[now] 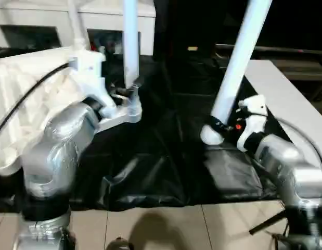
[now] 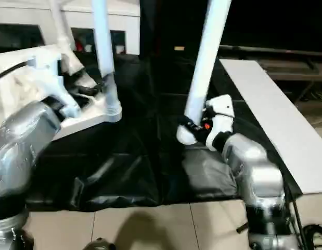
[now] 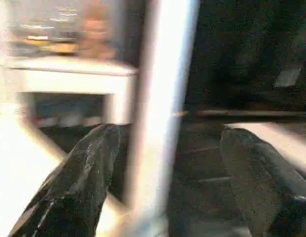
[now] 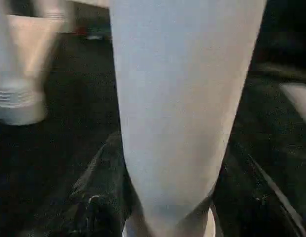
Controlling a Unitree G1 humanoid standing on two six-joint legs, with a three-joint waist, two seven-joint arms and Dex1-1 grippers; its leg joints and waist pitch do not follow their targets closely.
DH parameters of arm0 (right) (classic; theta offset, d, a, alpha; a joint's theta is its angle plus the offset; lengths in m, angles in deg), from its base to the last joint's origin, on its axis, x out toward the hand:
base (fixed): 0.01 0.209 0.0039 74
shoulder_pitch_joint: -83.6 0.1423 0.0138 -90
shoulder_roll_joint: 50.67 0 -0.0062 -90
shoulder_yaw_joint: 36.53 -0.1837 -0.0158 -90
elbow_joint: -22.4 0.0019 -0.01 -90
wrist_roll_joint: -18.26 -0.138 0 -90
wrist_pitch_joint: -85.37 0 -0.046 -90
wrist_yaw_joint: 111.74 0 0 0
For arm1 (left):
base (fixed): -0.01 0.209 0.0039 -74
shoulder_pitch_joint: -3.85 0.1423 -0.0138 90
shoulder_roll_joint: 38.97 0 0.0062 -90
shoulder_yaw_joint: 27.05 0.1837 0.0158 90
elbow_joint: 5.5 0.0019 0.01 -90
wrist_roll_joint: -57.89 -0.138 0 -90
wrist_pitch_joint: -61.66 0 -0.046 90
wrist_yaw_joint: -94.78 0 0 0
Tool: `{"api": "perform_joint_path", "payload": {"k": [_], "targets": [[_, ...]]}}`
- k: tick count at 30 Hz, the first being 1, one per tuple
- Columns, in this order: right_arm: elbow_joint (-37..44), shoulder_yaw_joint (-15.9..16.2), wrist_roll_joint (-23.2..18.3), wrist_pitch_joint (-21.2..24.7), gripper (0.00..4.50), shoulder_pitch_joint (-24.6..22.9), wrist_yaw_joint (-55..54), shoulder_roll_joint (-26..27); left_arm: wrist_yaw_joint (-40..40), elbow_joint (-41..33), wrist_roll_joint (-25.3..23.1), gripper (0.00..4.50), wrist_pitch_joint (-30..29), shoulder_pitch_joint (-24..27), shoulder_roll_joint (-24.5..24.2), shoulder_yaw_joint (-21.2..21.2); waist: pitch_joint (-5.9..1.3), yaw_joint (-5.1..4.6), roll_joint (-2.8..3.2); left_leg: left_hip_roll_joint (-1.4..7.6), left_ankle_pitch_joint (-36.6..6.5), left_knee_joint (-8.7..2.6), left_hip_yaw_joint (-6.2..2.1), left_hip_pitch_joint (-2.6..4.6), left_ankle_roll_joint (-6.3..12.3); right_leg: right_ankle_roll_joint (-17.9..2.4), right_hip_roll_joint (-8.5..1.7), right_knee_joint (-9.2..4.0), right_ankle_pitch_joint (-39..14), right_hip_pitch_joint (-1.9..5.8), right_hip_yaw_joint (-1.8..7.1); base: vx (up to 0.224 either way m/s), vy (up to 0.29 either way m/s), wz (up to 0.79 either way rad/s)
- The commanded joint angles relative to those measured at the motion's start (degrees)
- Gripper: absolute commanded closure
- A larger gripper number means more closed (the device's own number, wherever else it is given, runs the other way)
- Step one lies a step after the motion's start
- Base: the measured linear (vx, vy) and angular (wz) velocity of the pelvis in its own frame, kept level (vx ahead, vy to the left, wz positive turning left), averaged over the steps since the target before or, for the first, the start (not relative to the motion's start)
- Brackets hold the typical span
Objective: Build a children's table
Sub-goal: Move to table
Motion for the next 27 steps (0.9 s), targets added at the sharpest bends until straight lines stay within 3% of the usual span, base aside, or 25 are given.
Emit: {"api": "perform_joint_path", "payload": {"k": [1, 2, 4, 5, 6, 7, 8, 9, 10, 11, 12, 13, 14, 15, 16, 17, 18, 19, 20, 21, 22, 23, 24, 25, 27], "targets": [[1.5, -0.26, -0.02, -1.25, 2.64, -0.83, -3.8, 2.75, 1.48, -0.1, -4.74, 0.83, 4.31, 2.41, -0.93, 2.7, -3.78, 0.78, 0.18, 2.26, -10.75, -3.07, -0.9, 0.17, 2.04, -5.83, -7.15, -6.33, -13.66, 2.78, 4.8, 0.0, 0.0, 0.0], [1.5, -0.26, -0.02, -1.25, 2.64, -0.83, -3.8, 2.75, 1.48, -0.1, -4.74, 0.83, 4.31, 2.41, -0.93, 2.7, -3.75, 1.02, 0.17, 2.28, -10.36, -2.35, -1.11, -0.11, 3.54, -5.87, -8.5, -6.97, -15.07, 3.08, 5.54, 0.0, 0.0, 0.0], [0.79, -0.06, 0.86, -3.62, 2.64, -1.79, -6.35, 4.81, 2.52, 1.91, -7.55, 0.83, 7.96, 4.31, -0.99, 3.76, -3.6, 2.66, 0.08, 3.2, -8.31, 2.29, -3.15, -1.79, 7.05, -7.04, -15.05, -9.21, -22.17, 3.71, 9.31, -0.005, 0.04, -0.02], [0.78, 0.01, 1.0, -3.85, 2.64, -1.89, -6.58, 5.04, 2.65, 2.09, -7.8, 0.83, 8.48, 4.43, -0.82, 3.75, -3.44, 3.08, 0.66, 3.93, -7.89, 2.98, -4.5, -2.51, 6.78, -8.31, -15.86, -9.39, -24.96, 3.87, 9.42, -0.012, 0.144, -0.1], [0.82, 0.13, 0.82, -3.95, 2.64, -2.04, -6.65, 5.54, 2.97, 2.47, -8.01, 0.83, 8.78, 4.4, -0.58, 3.47, -3.58, 3.25, 0.97, 3.79, -7.36, 2.28, -4.5, -2.25, 6.89, -8.9, -14.6, -9.12, -24.81, 3.68, 8.66, -0.012, 0.144, -0.1], [0.83, 0.2, 0.65, -4.08, 2.64, -2.17, -6.66, 5.95, 3.16, 2.82, -8.18, 0.83, 8.97, 4.26, -0.44, 3.26, -3.69, 2.77, 1.46, 3.26, -6.88, -0.58, -3.77, -1.22, 8.73, -8.96, -10.37, -7.85, -22.26, 2.89, 6.14, -0.015, 0.184, -0.01], [0.77, 0.4, 0.44, -4.83, 2.64, -2.62, -6.85, 7.08, 3.51, 3.89, -8.91, 0.83, 9.87, 3.78, -0.15, 2.9, -4.1, 1.21, 2.26, 2.38, -4.92, -3.12, -2.21, 1.93, 12.57, -7.75, -4.49, -5.1, -15.98, 0.63, 3.04, -0.031, 0.211, 0.05], [0.62, 0.76, 0.5, -5.35, 2.64, -2.9, -6.75, 7.4, 3.52, 4.41, -9.2, 0.83, 10.82, 3.56, 0.13, 2.77, -4.31, -0.24, 2.81, 1.77, -2.81, -3.86, -2.55, 3.32, 15.45, -6.4, -1.52, -2.89, -12.96, -0.46, 1.12, -0.031, 0.211, 0.05], [0.5, 1.0, 0.62, -5.7, 2.64, -3.06, -6.7, 7.52, 3.47, 4.71, -9.39, 0.83, 11.56, 3.46, 0.33, 2.75, -3.88, -1.84, 3.41, 1.85, -3.26, -5.7, -1.93, 4.5, 18.61, -3.14, 1.84, 2.05, -10.82, -3.09, -2.03, -0.039, 0.227, 0.09], [0.48, 1.11, 0.62, -6.04, 2.64, -3.1, -6.58, 7.54, 3.4, 4.82, -9.42, 0.83, 11.68, 3.38, 0.32, 2.78, -3.69, -2.27, 3.52, 2.68, -5.59, -7.64, -1.89, 3.15, 19.03, 1.3, 1.79, 6.18, -9.44, -2.74, -3.5, -0.058, 0.194, 0.07], [0.51, 1.08, 0.41, -6.45, 2.64, -3.2, -6.57, 7.8, 3.37, 5.23, -9.85, 0.83, 12.18, 3.26, 0.1, 3.04, -3.53, -2.3, 2.95, 3.43, -7.47, -7.9, -2.17, 2.71, 18.89, 2.46, 1.12, 6.73, -8.76, -2.58, -3.53, -0.058, 0.194, 0.07], [0.59, 0.83, -0.03, -6.62, 2.64, -3.24, -6.55, 8.09, 3.37, 5.62, -10.09, 0.83, 12.57, 3.16, 0.0, 3.17, -3.02, -2.43, 1.9, 3.93, -13.02, -8.24, -1.4, 2.43, 15.84, 2.19, -0.71, 5.25, -8.1, -2.38, -2.78, -0.094, 0.154, -0.06], [0.59, 0.83, -0.03, -6.62, 2.64, -3.24, -6.55, 8.09, 3.37, 5.62, -10.09, 0.83, 12.57, 3.16, 0.0, 3.17, -3.32, -2.34, -0.98, 2.25, -22.36, -7.15, -0.06, 0.63, 7.99, 2.7, -5.8, -0.43, -12.83, -0.15, 1.23, -0.128, 0.138, 0.07], [0.7, 0.46, -0.69, -6.74, 2.64, -3.34, -6.68, 8.48, 3.3, 6.16, -10.33, 0.83, 13.07, 3.09, -0.12, 3.3, -2.62, 0.55, -0.59, 0.35, -24.66, 2.38, -0.78, 1.01, 3.12, 0.88, -16.28, -8.07, -25.81, -1.7, 8.17, -0.128, 0.138, 0.07], [0.83, 0.08, -1.78, -6.6, 2.64, -3.53, -6.5, 8.96, 3.1, 6.93, -10.5, 0.83, 13.88, 3.02, -0.15, 3.32, -4.04, -1.02, -0.27, -2.54, -14.46, 13.87, -8.29, -3.98, -0.33, -0.12, -20.02, -9.32, -33.24, 0.74, 12.92, -0.126, 0.154, -0.1], [0.91, 0.0, -2.17, -6.45, 2.64, -3.63, -6.26, 9.08, 3.01, 7.13, -10.54, 0.83, 14.14, 3.01, -0.12, 3.31, -2.48, -2.33, -0.67, -3.16, -10.67, 14.79, -9.95, -7.44, -5.13, 0.06, -17.2, -8.04, -36.24, 3.93, 6.06, -0.09, 0.231, -0.47], [1.07, 0.09, -2.27, -6.31, 2.64, -3.82, -5.83, 9.22, 2.81, 7.61, -10.81, 0.83, 14.63, 2.93, 0.02, 3.14, -2.25, -1.65, -0.21, -2.58, -11.27, 13.37, -9.55, -5.32, -6.28, -2.85, -16.28, -8.67, -36.57, 2.98, 5.09, -0.09, 0.231, -0.47], [1.11, 0.11, -2.28, -6.28, 2.64, -3.86, -5.73, 9.26, 2.76, 7.72, -10.88, 0.83, 14.75, 2.9, 0.06, 3.1, -1.98, -2.12, -0.2, -1.52, -12.18, 9.69, -8.49, -1.6, -4.75, -6.98, -14.48, -9.41, -38.34, 2.36, 1.57, -0.084, 0.293, -0.37], [1.25, 0.06, -3.07, -5.72, 2.64, -3.98, -5.16, 9.54, 2.56, 8.04, -11.02, 0.83, 15.06, 2.82, 0.06, 3.08, -2.22, -2.79, 1.45, -0.6, -13.99, 4.27, -7.68, 1.1, -0.34, -8.81, -11.72, -9.35, -39.02, 3.02, -0.16, -0.103, 0.316, -0.06], [1.24, 0.31, -3.55, -5.46, 2.64, -4.01, -4.69, 9.56, 2.38, 8.45, -11.23, 0.83, 15.44, 2.77, 0.09, 3.07, -1.9, -4.06, 2.08, -1.01, -19.12, -0.2, -7.42, 0.69, 2.81, -7.42, -6.16, -6.43, -37.62, 1.88, -2.2, -0.103, 0.316, -0.06], [1.13, 0.74, -3.7, -5.45, 2.64, -3.99, -4.36, 9.41, 2.26, 8.87, -11.39, 0.83, 15.78, 2.74, 0.16, 3.04, -2.59, -7.32, 4.06, -0.12, -29.4, -4.36, -7.43, 3.22, 6.04, -5.6, -0.34, -0.54, -23.46, 0.46, -4.28, -0.111, 0.32, 0.07], [1.09, 0.84, -3.77, -5.43, 2.64, -3.97, -4.26, 9.38, 2.24, 8.98, -11.39, 0.83, 15.84, 2.73, 0.21, 3.03, -2.64, -7.98, 5.3, -0.46, -32.69, -7.17, -8.28, 3.55, 8.74, -4.77, 1.37, 5.05, -9.87, 0.77, -5.13, -0.1, 0.286, 0.02], [1.03, 1.06, -3.72, -5.37, 2.64, -3.93, -4.12, 9.25, 2.24, 9.15, -11.41, 0.83, 15.95, 2.72, 0.3, 2.97, -2.6, -8.48, 4.54, -0.08, -31.75, -7.02, -8.54, 4.28, 11.55, -4.37, 1.38, 5.15, -6.85, 0.05, -5.01, -0.1, 0.286, 0.02], [0.94, 1.29, -3.61, -5.39, 2.64, -3.85, -3.96, 9.04, 2.33, 9.38, -11.57, 0.83, 16.14, 2.67, 0.42, 2.95, -1.72, -8.23, 4.44, 0.75, -31.83, -7.87, -7.87, 4.57, 13.69, -3.54, 0.5, 4.88, -6.03, -0.55, -4.82, -0.086, 0.237, -0.02], [0.8, 1.25, -3.62, -5.41, 2.64, -3.75, -3.8, 9.08, 2.42, 9.61, -11.62, 0.83, 16.44, 2.65, 0.45, 3.04, -2.48, -7.82, 2.14, 1.12, -31.72, -8.2, -7.94, 4.69, 10.39, -1.29, -2.59, 1.7, -8.78, 1.18, -2.01, -0.084, 0.192, -0.11]]}}
